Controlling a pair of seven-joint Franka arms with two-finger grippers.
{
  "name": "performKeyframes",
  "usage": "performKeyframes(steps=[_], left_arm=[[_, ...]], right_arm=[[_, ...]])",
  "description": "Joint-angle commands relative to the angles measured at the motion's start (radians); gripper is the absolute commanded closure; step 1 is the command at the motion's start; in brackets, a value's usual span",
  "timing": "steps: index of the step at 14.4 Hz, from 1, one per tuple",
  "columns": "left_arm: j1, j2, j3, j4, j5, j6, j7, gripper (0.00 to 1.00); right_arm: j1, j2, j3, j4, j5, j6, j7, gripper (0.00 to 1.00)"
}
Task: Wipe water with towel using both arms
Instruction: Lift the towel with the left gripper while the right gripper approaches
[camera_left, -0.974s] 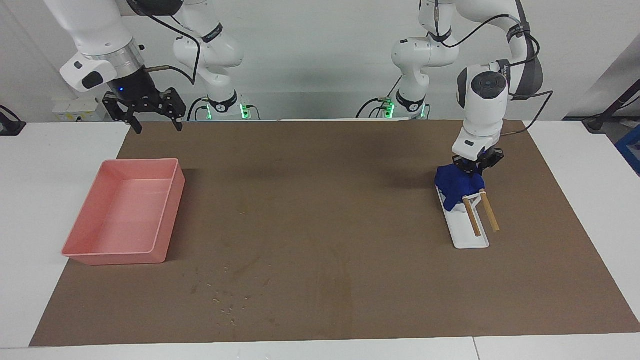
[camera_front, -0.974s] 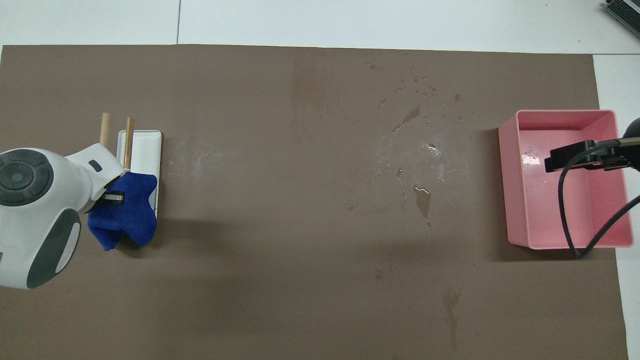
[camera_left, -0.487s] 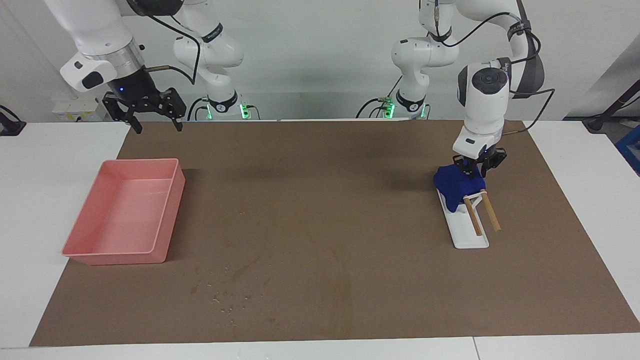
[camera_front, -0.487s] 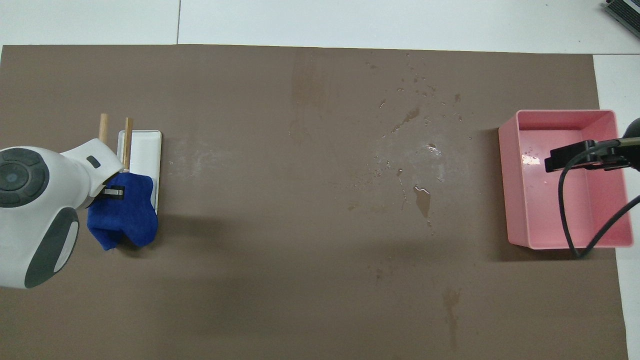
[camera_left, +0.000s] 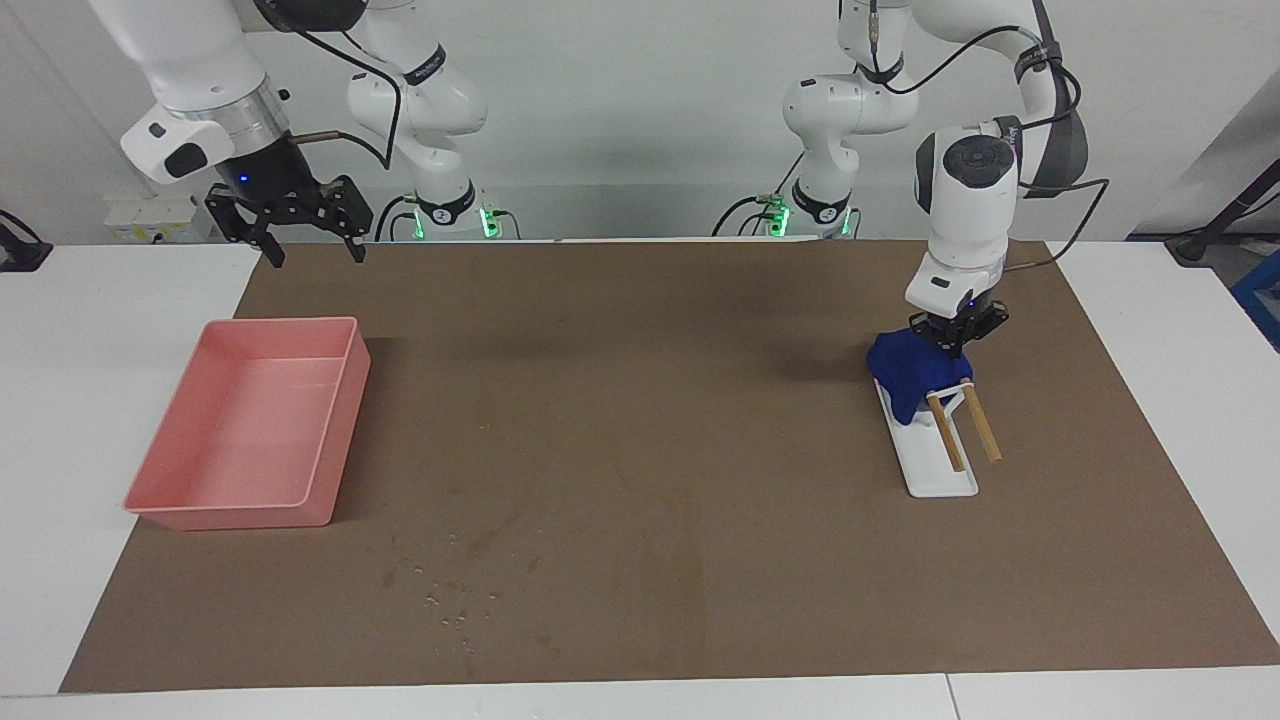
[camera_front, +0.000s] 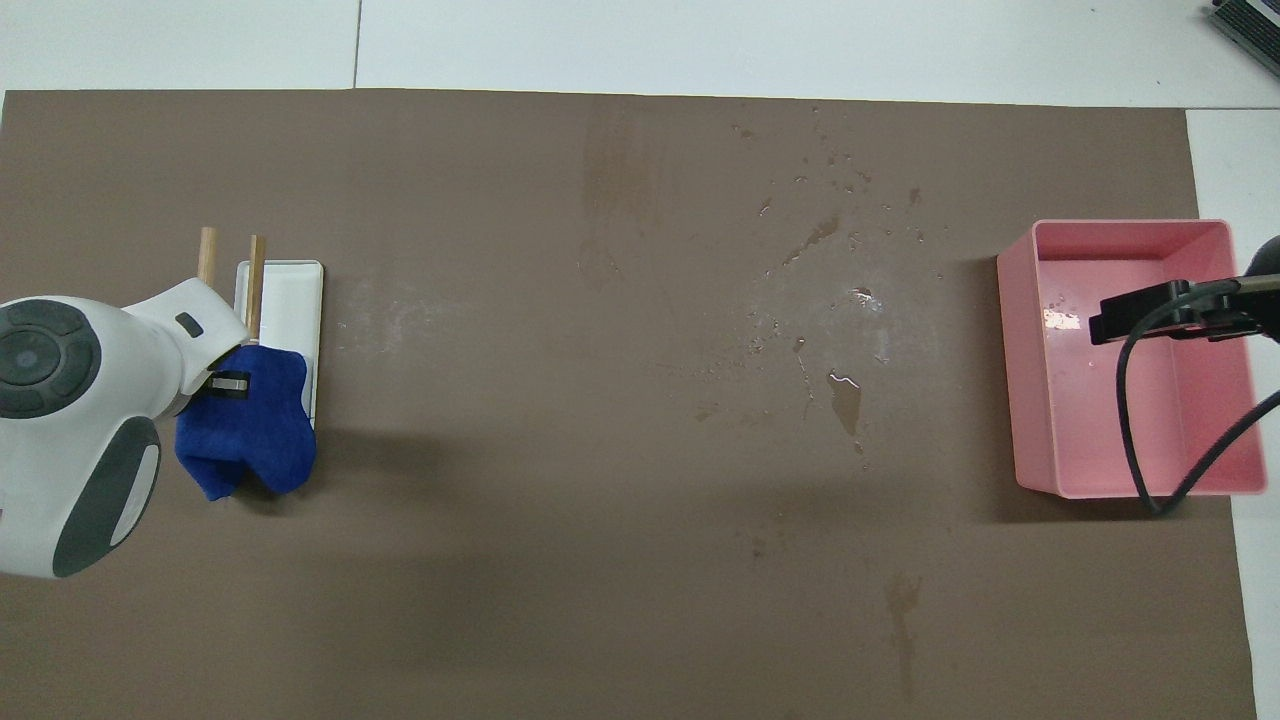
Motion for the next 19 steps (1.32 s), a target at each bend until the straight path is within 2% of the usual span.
performKeyframes(steps=[1, 4, 6, 11, 13, 15, 18, 19], left_arm=[[0.002, -0.011, 0.002, -0.015, 0.015, 0.011, -0.002, 1.0], [0.002, -0.008, 0.002, 0.023, 0.013, -0.031, 0.01, 1.0], [-0.003, -0.005, -0.001, 0.13, -0.006, -0.17, 0.021, 1.0], [0.003, 0.024, 0.006, 0.336, -0.343, -0.376, 0.006, 1.0], [0.031, 0.029, 0.009, 0.4, -0.511, -0.449, -0.069, 1.0], [0.032, 0.032, 0.009, 0.437, -0.649, -0.442, -0.265, 1.0], [0.023, 0.032, 0.006, 0.47, -0.871, -0.375, -0.542, 1.0], [0.022, 0.032, 0.0, 0.47, -0.94, -0.332, -0.642, 1.0]], right_arm=[[-0.006, -0.013, 0.004, -0.012, 0.015, -0.009, -0.011, 0.0], [-0.006, -0.013, 0.004, -0.012, 0.015, -0.009, -0.011, 0.0], [-0.006, -0.013, 0.004, -0.012, 0.015, -0.009, -0.011, 0.0], [-0.006, -0.013, 0.004, -0.012, 0.015, -0.009, -0.011, 0.0], [-0.004, -0.013, 0.006, -0.013, 0.016, -0.01, -0.008, 0.0], [-0.004, -0.025, 0.006, -0.035, 0.071, -0.009, 0.022, 0.0], [0.004, -0.042, 0.007, -0.076, 0.205, 0.034, 0.265, 0.0], [0.034, -0.042, 0.006, -0.076, 0.228, 0.045, 0.336, 0.0]])
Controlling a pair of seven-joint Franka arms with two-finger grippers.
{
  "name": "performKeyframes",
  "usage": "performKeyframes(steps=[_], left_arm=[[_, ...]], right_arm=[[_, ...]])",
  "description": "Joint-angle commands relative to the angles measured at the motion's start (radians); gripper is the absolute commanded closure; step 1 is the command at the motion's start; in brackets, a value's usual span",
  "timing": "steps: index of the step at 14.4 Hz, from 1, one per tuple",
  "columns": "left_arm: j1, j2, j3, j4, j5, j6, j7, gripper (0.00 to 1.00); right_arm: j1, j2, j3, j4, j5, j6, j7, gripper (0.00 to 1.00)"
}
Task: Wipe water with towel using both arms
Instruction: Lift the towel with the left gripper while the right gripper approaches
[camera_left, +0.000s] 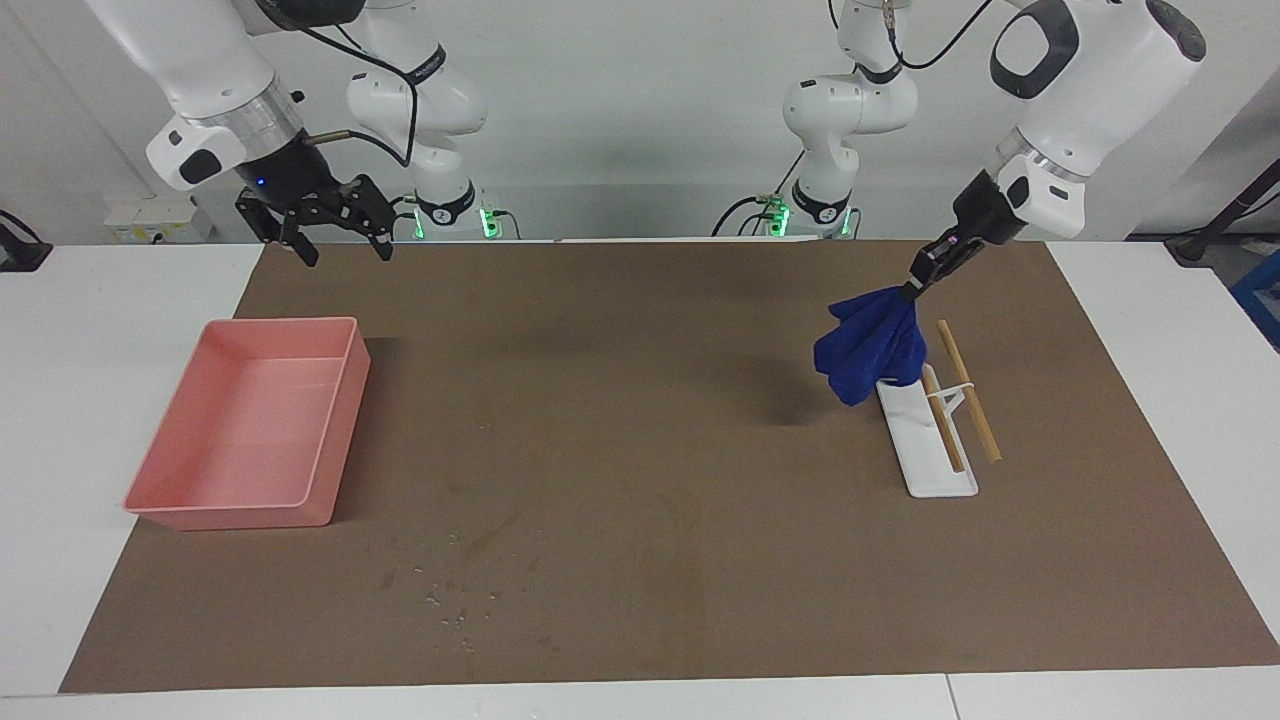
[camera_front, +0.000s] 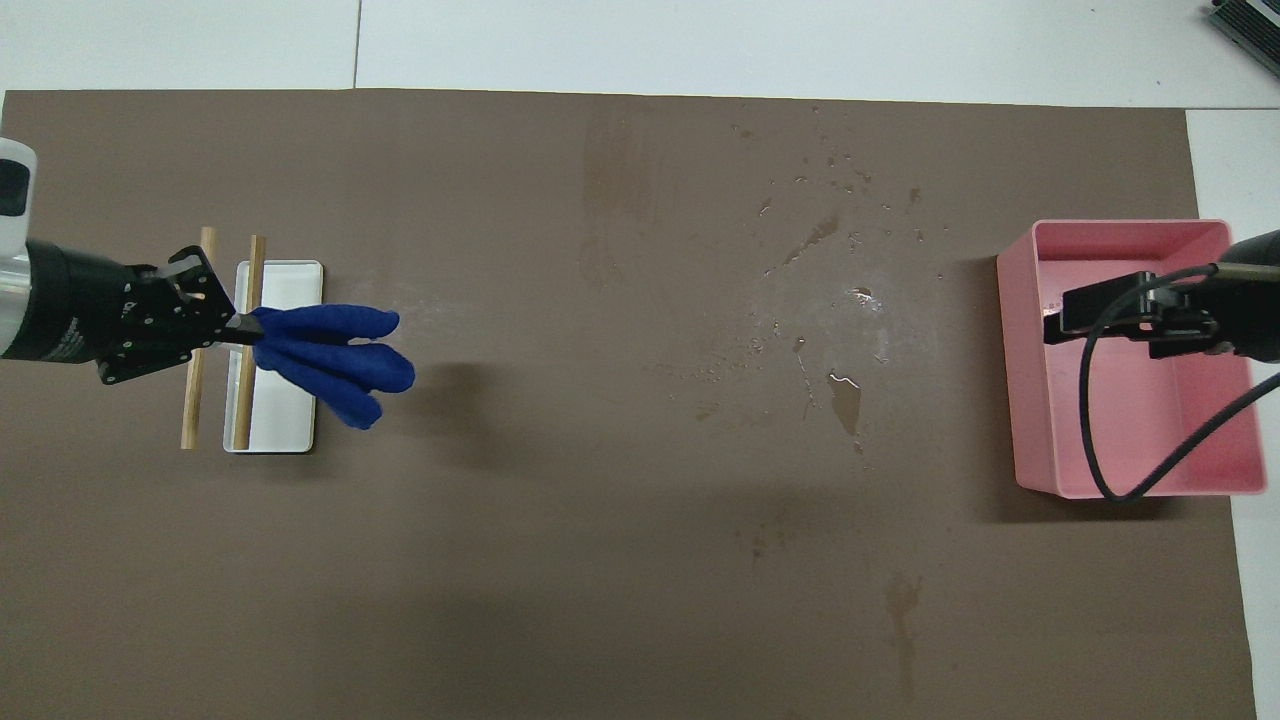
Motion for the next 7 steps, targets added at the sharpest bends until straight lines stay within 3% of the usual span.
performKeyframes(steps=[1, 4, 7], left_arm=[[-0.009, 0.02, -0.01, 0.036, -0.175, 0.08, -0.264, 1.0], [-0.096, 0.015, -0.013, 0.005, -0.312, 0.193, -0.483, 1.0], [-0.234, 0.015, -0.013, -0.024, -0.325, 0.345, -0.643, 1.0]], right_arm=[[0.046, -0.033, 0.005, -0.049, 0.071, 0.054, 0.2, 0.0], [0.077, -0.096, 0.008, -0.223, 0.216, 0.265, 0.379, 0.0], [0.169, -0.104, 0.01, -0.343, 0.373, 0.541, 0.618, 0.0]])
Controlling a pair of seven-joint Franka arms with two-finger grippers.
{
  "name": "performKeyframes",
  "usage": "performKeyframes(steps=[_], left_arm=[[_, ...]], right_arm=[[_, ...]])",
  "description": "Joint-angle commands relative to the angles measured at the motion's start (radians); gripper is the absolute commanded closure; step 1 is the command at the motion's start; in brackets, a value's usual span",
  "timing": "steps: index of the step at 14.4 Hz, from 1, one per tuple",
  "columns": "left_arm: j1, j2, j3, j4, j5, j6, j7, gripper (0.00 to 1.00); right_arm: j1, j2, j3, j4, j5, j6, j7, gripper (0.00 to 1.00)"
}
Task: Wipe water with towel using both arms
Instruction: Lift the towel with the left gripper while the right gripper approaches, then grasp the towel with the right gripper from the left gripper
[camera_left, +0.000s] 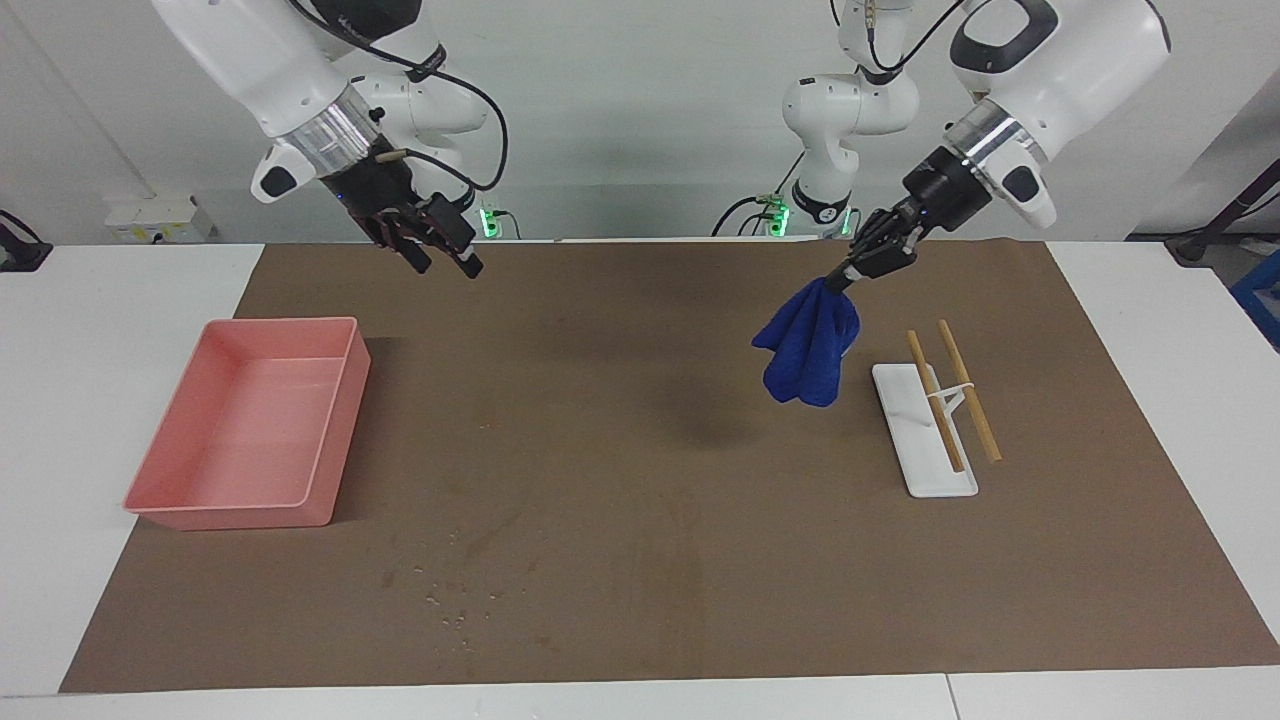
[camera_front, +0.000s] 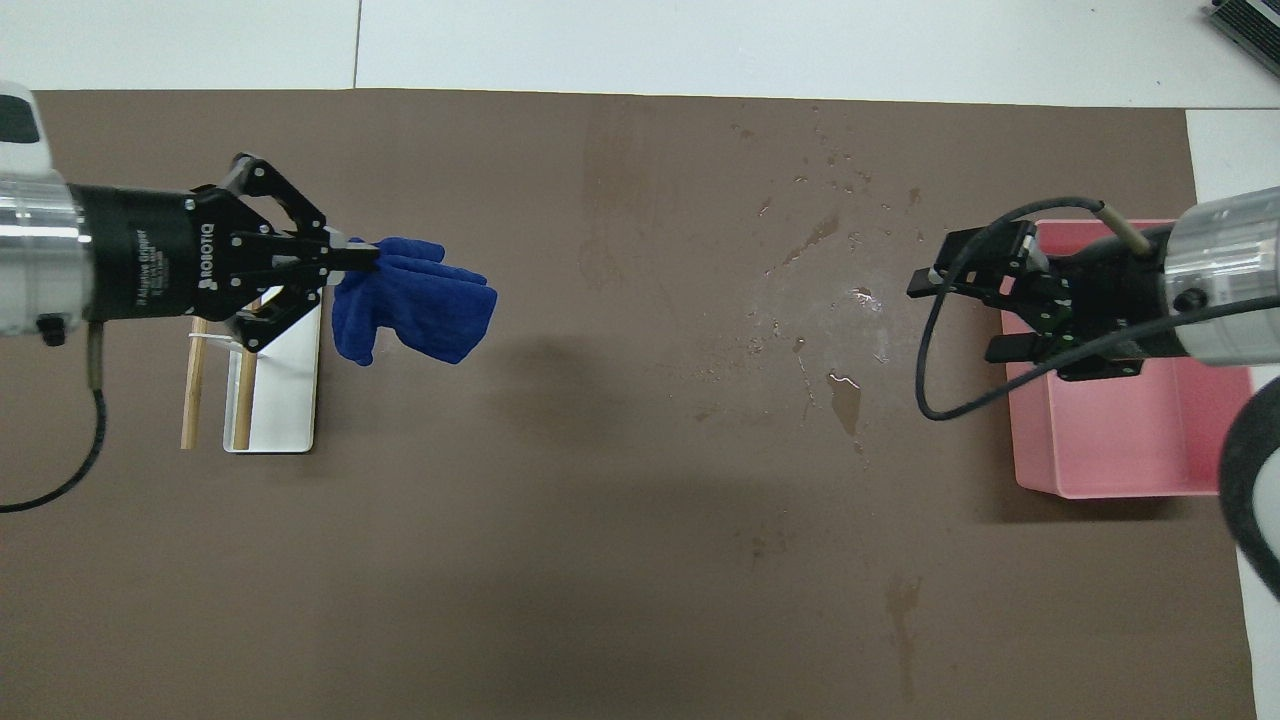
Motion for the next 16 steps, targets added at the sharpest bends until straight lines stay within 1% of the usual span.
performKeyframes(steps=[1, 3, 4, 5, 7, 9, 10, 12, 14, 16], left_arm=[[-0.128, -0.005, 0.011, -0.038, -0.043, 0.147, -0.137, 1.0], [-0.205, -0.005, 0.011, -0.056, -0.072, 0.251, -0.195, 1.0], [-0.246, -0.005, 0.011, -0.065, -0.075, 0.305, -0.222, 1.0], [-0.286, -0.004, 0.011, -0.074, -0.075, 0.363, -0.252, 1.0], [-0.369, -0.005, 0.013, -0.105, -0.075, 0.488, -0.292, 1.0], [-0.432, -0.008, 0.011, -0.136, -0.075, 0.611, -0.321, 1.0], [-0.459, -0.005, 0.011, -0.143, -0.075, 0.664, -0.329, 1.0], [-0.487, -0.004, 0.011, -0.154, -0.075, 0.734, -0.336, 1.0], [-0.498, -0.004, 0.011, -0.166, -0.075, 0.78, -0.336, 1.0], [-0.552, -0.002, 0.011, -0.188, -0.075, 0.893, -0.353, 1.0]], right_arm=[[0.075, -0.031, 0.003, -0.114, 0.103, 0.224, 0.251, 0.0], [0.112, 0.002, 0.003, -0.114, 0.236, 0.372, 0.408, 0.0], [0.123, 0.021, 0.003, -0.113, 0.28, 0.425, 0.443, 0.0], [0.138, 0.036, 0.003, -0.111, 0.298, 0.446, 0.457, 0.0], [0.152, 0.059, 0.003, -0.113, 0.314, 0.453, 0.477, 0.0], [0.179, 0.07, 0.003, -0.116, 0.314, 0.477, 0.477, 0.0], [0.183, 0.071, 0.003, -0.114, 0.32, 0.471, 0.493, 0.0], [0.186, 0.067, 0.004, -0.114, 0.39, 0.457, 0.559, 0.0], [0.215, 0.059, 0.003, -0.132, 0.4, 0.428, 0.565, 0.0], [0.215, 0.056, 0.003, -0.153, 0.4, 0.393, 0.563, 0.0]])
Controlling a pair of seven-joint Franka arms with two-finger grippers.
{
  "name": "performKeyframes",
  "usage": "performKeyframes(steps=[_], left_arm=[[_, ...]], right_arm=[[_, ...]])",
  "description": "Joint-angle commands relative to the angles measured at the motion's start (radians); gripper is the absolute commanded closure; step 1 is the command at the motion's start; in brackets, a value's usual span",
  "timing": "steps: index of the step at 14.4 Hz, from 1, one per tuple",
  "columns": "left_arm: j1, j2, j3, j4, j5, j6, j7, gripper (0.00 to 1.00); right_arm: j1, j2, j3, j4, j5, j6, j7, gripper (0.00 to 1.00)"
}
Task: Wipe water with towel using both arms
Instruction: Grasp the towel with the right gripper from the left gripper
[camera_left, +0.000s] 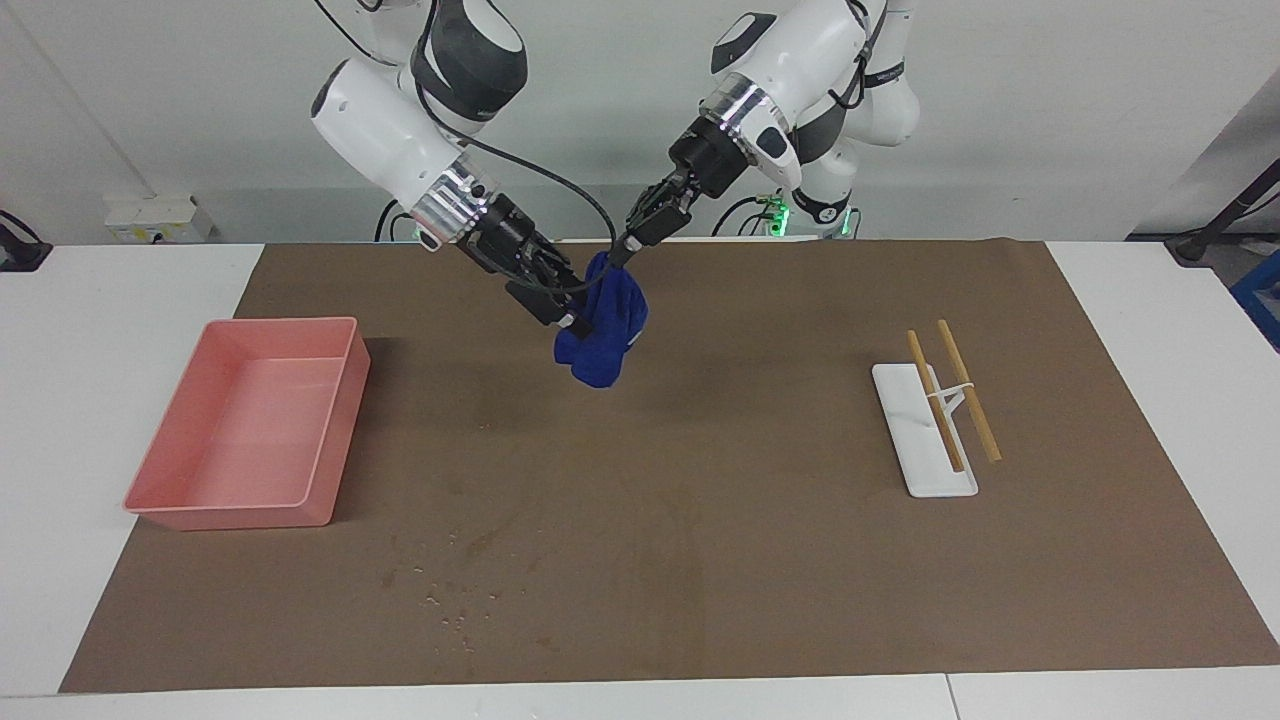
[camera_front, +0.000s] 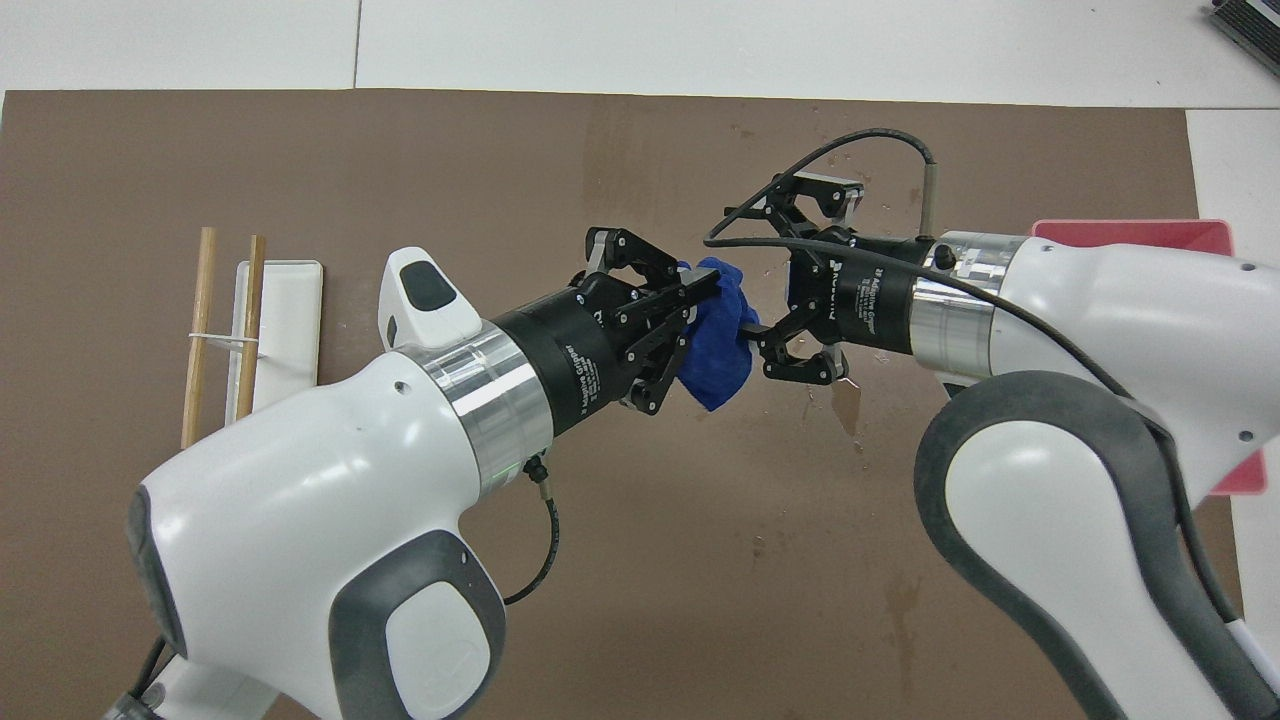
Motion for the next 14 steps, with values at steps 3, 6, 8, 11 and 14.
performKeyframes(steps=[3, 6, 8, 11, 14], left_arm=[[-0.097, -0.013, 0.014, -0.053, -0.021, 0.195, -0.041, 1.0], [-0.096, -0.017, 0.014, -0.062, -0.021, 0.191, -0.038, 1.0], [-0.094, -0.019, 0.014, -0.065, -0.021, 0.185, -0.035, 1.0], [-0.089, -0.019, 0.014, -0.066, -0.021, 0.183, -0.03, 1.0], [-0.086, -0.019, 0.016, -0.066, -0.021, 0.181, -0.027, 1.0]], right_arm=[[0.014, -0.006, -0.002, -0.039, 0.029, -0.043, 0.006, 0.0], [0.036, 0.013, -0.002, -0.038, 0.029, -0.037, -0.025, 0.07], [0.03, 0.015, -0.002, -0.035, 0.029, -0.049, -0.094, 0.72], [0.013, 0.015, -0.003, -0.03, 0.012, -0.097, -0.117, 1.0], [0.01, 0.013, -0.005, -0.028, -0.122, -0.173, -0.242, 1.0]])
